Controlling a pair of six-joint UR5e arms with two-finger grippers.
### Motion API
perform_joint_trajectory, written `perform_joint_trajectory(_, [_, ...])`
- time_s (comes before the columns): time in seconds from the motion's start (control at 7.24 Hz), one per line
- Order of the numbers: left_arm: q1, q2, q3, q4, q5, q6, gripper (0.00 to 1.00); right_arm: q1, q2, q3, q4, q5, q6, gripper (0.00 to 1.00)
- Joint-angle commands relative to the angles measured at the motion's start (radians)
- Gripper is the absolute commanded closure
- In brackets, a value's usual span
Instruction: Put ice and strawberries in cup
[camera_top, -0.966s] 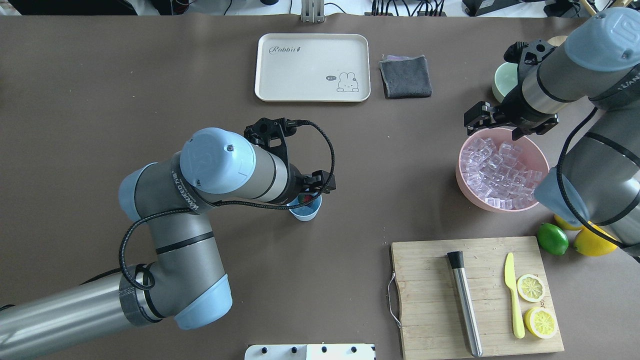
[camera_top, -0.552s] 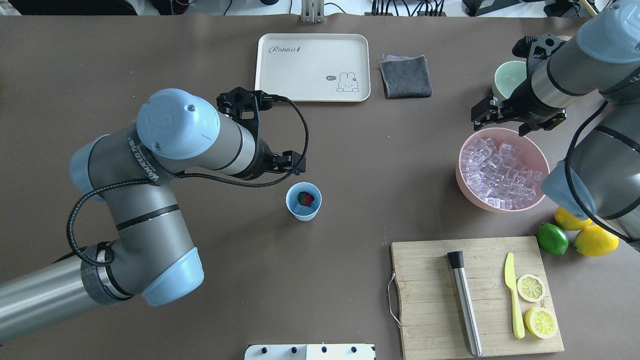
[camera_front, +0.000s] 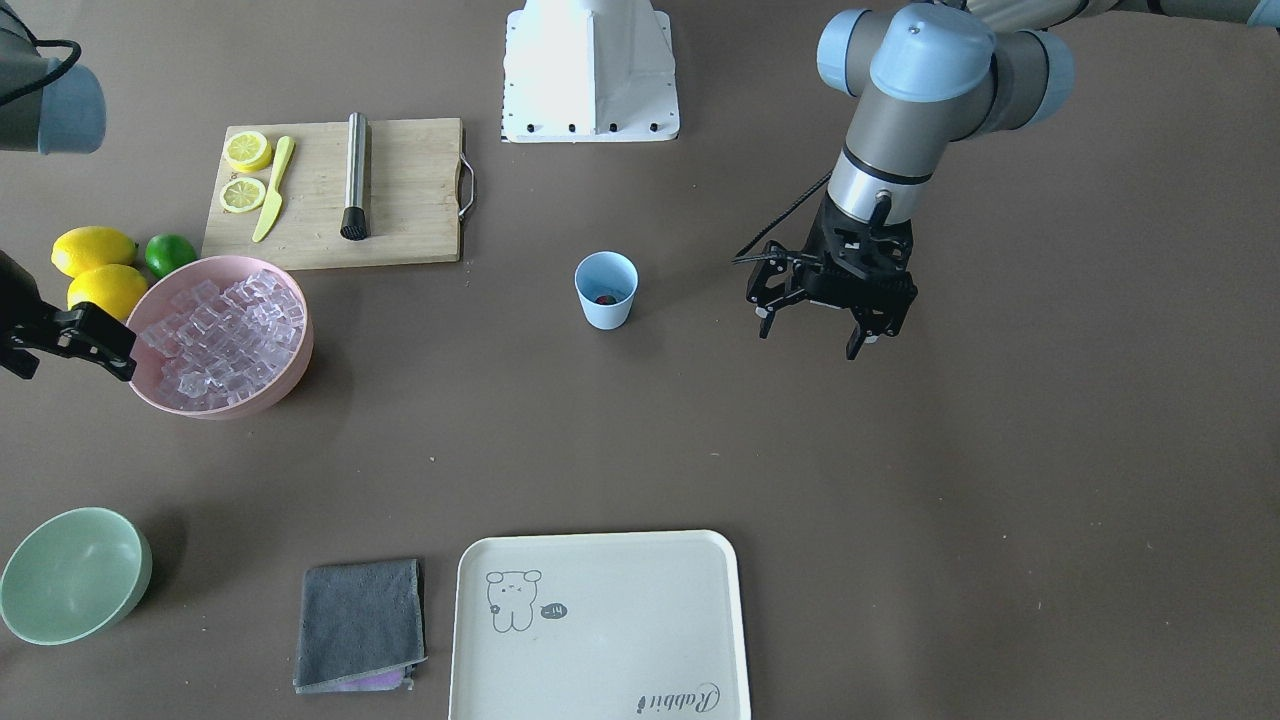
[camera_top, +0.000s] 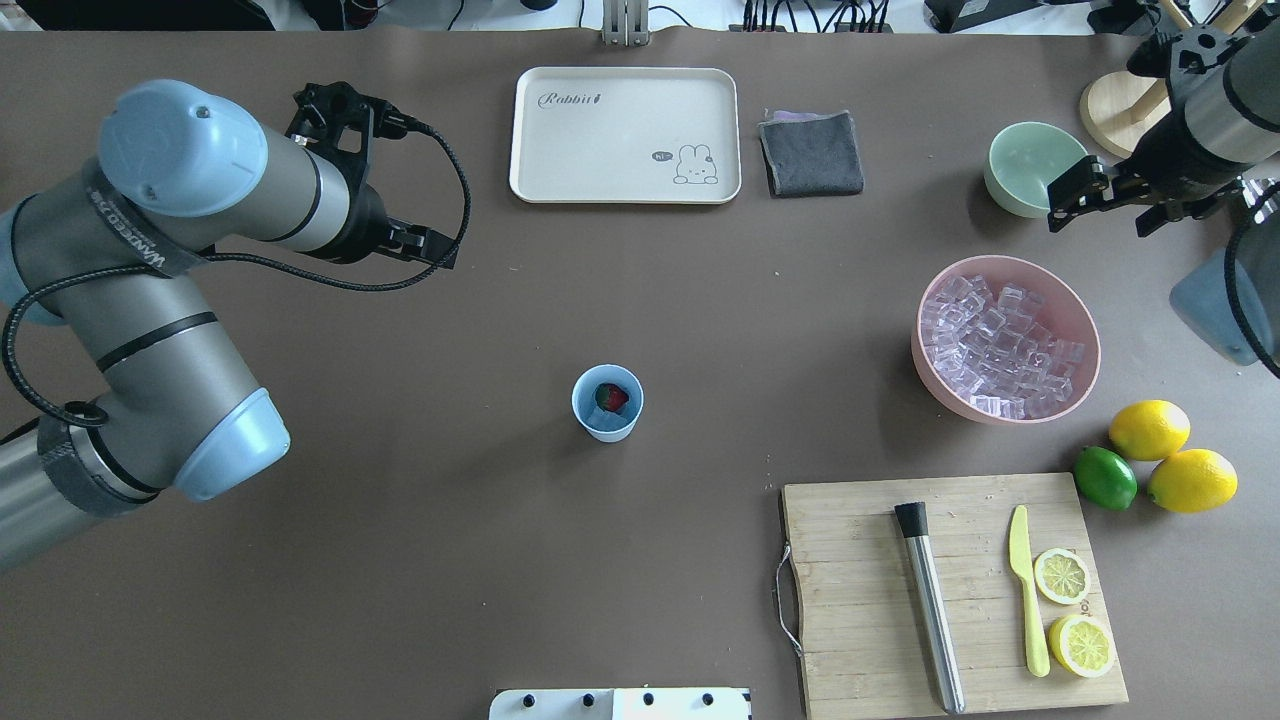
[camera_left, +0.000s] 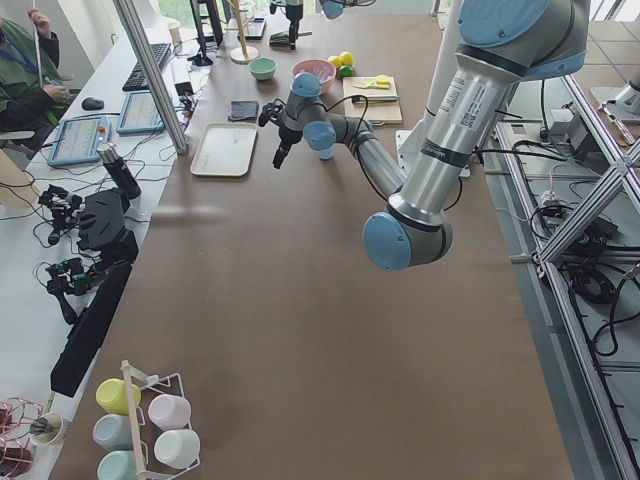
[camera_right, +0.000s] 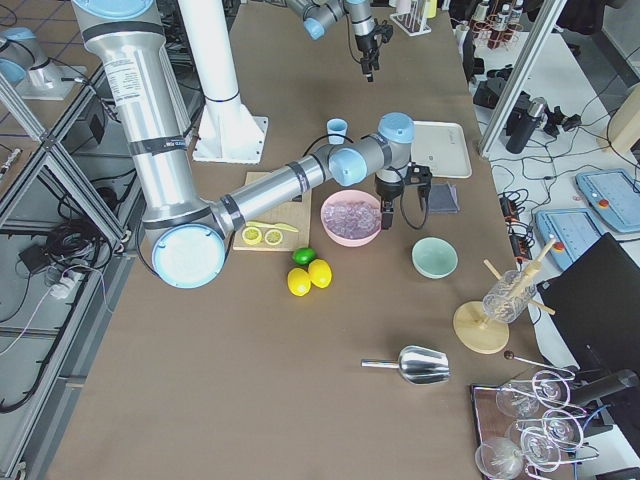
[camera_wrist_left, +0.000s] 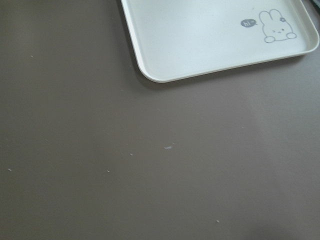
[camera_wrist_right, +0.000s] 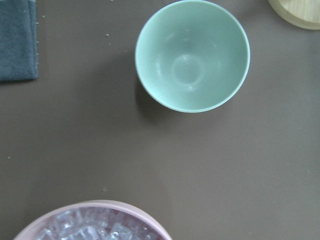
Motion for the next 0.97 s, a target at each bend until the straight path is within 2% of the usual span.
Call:
perform_joint_trajectory(0.0, [-0.094, 0.116, 0.021, -0.129, -0.001, 0.01, 0.02, 0.153, -0.064, -0.089, 0.0, 0.076, -0.259, 0.0])
perform_joint_trajectory(0.28, [-0.136, 0.163, 0.044, -0.117, -0.013, 0.021, 0.02, 0.308, -0.119, -0.195, -0.002, 0.094, -0.547, 0.0])
perform_joint_trajectory(0.41, [-0.216, 0.18, 0.044, -0.085, -0.106, 0.136, 0.02, 0.371, -0.121, -0.265, -0.005, 0.092, -0.655, 0.0])
perform_joint_trajectory(0.55, [-0.348, 0.205, 0.044, 0.004, -0.265, 0.301, 0.02, 0.427, -0.121, -0.327, -0.008, 0.092, -0.745, 0.0])
perform_joint_trajectory(0.83, [-0.529, 0.358, 0.051, 0.04, -0.306, 0.568, 0.02, 0.507, -0.163, -0.341, -0.005, 0.094, -0.771, 0.0])
